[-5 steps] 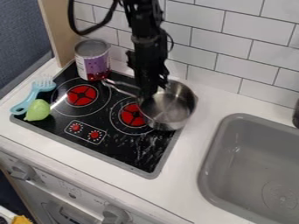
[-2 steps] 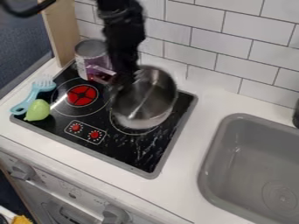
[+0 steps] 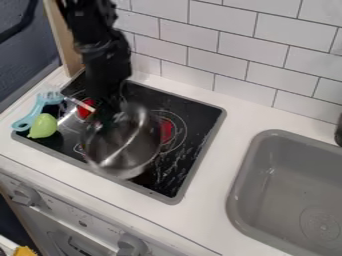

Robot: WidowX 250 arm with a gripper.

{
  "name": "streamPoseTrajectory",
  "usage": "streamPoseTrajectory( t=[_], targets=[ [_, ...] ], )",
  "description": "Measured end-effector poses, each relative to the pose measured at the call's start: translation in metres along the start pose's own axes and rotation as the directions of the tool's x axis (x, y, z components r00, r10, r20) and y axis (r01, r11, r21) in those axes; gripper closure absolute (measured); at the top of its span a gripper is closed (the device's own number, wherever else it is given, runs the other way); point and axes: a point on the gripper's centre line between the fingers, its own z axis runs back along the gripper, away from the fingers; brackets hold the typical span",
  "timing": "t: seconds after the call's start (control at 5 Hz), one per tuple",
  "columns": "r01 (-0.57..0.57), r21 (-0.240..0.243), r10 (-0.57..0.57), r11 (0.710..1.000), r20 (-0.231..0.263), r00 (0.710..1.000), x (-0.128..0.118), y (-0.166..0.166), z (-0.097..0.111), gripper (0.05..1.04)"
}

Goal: Move the silver pot to the bottom right of the stove

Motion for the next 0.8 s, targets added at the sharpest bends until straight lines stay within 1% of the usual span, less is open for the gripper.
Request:
streamPoseTrajectory(
  t=[0.2,0.4,0.6,0.8],
  targets=[
    [-0.002,-0.002,0.002,1.0,-0.042,0.999,-0.006,0.003,-0.019,0.999],
    [0.003,0.012,-0.002,1.0,-0.058,0.998,-0.005,0.006,-0.028,0.999],
    [0.002,-0.005,-0.002,1.0,-0.079,0.997,-0.005,0.004,-0.039,0.999],
    [0.015,-0.013,-0.016,1.0,-0.081,0.997,0.003,0.003,-0.046,0.999]
  ],
)
